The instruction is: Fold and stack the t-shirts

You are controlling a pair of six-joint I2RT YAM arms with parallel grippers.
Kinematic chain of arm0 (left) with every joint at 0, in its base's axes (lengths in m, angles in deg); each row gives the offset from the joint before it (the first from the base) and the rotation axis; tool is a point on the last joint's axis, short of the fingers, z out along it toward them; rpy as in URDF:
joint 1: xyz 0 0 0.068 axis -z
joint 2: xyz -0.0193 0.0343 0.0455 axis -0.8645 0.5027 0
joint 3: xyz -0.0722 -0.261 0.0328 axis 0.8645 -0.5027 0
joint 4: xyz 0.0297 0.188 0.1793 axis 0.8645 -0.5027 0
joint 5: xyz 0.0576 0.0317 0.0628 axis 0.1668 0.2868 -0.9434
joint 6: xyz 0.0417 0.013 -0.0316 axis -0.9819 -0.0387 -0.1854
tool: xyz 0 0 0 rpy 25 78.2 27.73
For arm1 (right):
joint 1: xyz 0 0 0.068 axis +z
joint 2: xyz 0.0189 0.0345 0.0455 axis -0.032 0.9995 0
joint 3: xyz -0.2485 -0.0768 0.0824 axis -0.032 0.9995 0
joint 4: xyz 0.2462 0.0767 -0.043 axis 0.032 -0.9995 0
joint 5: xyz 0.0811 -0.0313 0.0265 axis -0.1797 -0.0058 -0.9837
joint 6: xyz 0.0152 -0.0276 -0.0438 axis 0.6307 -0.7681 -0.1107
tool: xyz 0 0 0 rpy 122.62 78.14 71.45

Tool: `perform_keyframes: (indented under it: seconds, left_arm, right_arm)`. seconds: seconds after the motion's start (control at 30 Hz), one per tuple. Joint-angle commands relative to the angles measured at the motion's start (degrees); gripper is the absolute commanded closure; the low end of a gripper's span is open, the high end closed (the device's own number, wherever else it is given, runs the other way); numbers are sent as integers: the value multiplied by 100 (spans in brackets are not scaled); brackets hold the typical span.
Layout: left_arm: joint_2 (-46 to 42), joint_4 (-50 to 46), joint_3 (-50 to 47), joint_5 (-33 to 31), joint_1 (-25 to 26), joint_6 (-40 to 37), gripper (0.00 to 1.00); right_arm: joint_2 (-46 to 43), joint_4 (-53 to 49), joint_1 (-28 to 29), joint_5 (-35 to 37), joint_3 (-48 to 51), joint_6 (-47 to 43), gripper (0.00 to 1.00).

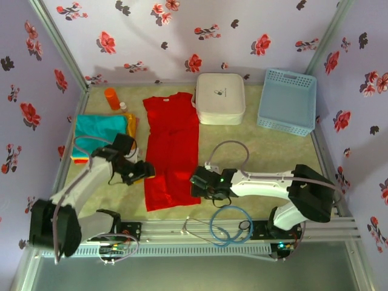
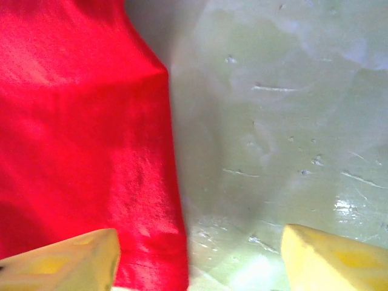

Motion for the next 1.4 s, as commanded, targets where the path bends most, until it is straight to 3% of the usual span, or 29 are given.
perform_keyframes:
  seconds: [0.0, 0.13, 0.3, 0.63, 1.03, 1.37]
  left_arm:
    - [-618, 172, -302, 146, 364, 725, 41]
    - [-972, 297, -566, -160, 732, 1488, 42]
    - [-847, 123, -872, -691, 992, 1693, 47]
    - [-1018, 336, -1458, -936, 1361, 2217, 51]
    - [-1217, 271, -1770, -836, 1607, 2332, 54]
    - [-1201, 752, -1845, -823, 1675, 2455, 56]
  right_arm:
    - [-6, 440, -88, -227, 94, 104, 38]
    - [286, 678, -92, -423, 31, 81, 47]
    - [520, 970, -92, -678, -49, 198, 50]
    - [600, 1321, -54, -1110, 97, 359, 56]
    - [621, 913, 89, -1368, -77, 459, 56]
    - [675, 595, 212, -1280, -378, 538, 57]
